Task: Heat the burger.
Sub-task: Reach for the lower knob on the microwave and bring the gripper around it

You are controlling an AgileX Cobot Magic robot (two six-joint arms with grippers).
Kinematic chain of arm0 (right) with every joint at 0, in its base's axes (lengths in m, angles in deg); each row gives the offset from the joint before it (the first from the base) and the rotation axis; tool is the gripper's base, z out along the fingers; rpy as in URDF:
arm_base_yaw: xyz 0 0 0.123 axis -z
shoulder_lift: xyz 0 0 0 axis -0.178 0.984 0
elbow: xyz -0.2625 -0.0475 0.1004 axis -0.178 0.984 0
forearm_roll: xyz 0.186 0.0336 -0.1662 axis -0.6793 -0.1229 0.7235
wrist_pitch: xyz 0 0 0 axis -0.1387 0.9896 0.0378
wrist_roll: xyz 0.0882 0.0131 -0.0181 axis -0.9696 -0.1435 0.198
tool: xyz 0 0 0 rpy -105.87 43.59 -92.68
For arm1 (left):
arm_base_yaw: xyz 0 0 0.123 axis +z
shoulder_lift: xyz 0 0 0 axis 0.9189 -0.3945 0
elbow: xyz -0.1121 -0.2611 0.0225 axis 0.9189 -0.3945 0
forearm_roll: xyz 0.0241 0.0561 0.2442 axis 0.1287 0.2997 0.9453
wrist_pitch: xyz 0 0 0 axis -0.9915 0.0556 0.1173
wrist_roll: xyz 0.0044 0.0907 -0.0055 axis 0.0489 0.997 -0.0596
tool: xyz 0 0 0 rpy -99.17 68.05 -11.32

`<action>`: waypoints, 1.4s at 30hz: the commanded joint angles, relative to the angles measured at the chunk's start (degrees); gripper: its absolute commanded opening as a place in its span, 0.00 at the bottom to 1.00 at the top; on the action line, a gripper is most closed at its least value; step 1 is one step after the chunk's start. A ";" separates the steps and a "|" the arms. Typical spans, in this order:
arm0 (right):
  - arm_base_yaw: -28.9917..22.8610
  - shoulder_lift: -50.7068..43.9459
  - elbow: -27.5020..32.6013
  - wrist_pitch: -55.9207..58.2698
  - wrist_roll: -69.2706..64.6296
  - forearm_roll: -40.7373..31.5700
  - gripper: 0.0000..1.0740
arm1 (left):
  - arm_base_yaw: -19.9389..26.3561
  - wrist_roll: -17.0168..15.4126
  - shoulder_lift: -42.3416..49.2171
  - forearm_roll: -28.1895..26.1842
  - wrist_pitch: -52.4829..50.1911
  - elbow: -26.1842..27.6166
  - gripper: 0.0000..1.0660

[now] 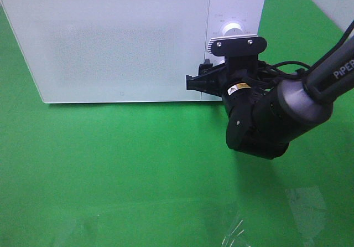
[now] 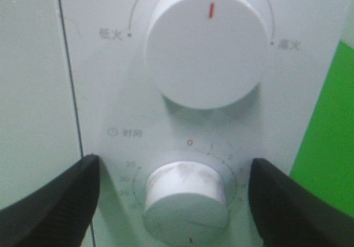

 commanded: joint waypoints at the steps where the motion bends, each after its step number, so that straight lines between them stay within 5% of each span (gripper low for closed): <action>1: 0.17 0.69 -1.20 0.34 -0.29 0.57 0.68 | 0.06 -0.11 0.97 -0.29 -0.23 -0.11 0.91; 16: 0.17 0.69 -1.20 -1.72 0.17 0.57 0.62 | 0.06 -0.11 0.97 -0.29 -0.23 -0.11 0.91; 21: 0.17 0.69 -1.20 -2.46 0.17 0.46 0.42 | 0.06 -0.11 0.97 -0.29 -0.23 -0.11 0.91; 27: 0.17 0.69 -1.20 -2.86 -0.57 0.63 0.00 | 0.06 -0.11 0.97 -0.29 -0.23 -0.11 0.91; 42: 0.17 0.69 -1.20 0.34 -26.99 2.98 0.00 | 0.06 -0.11 0.97 -0.29 -0.23 -0.11 0.91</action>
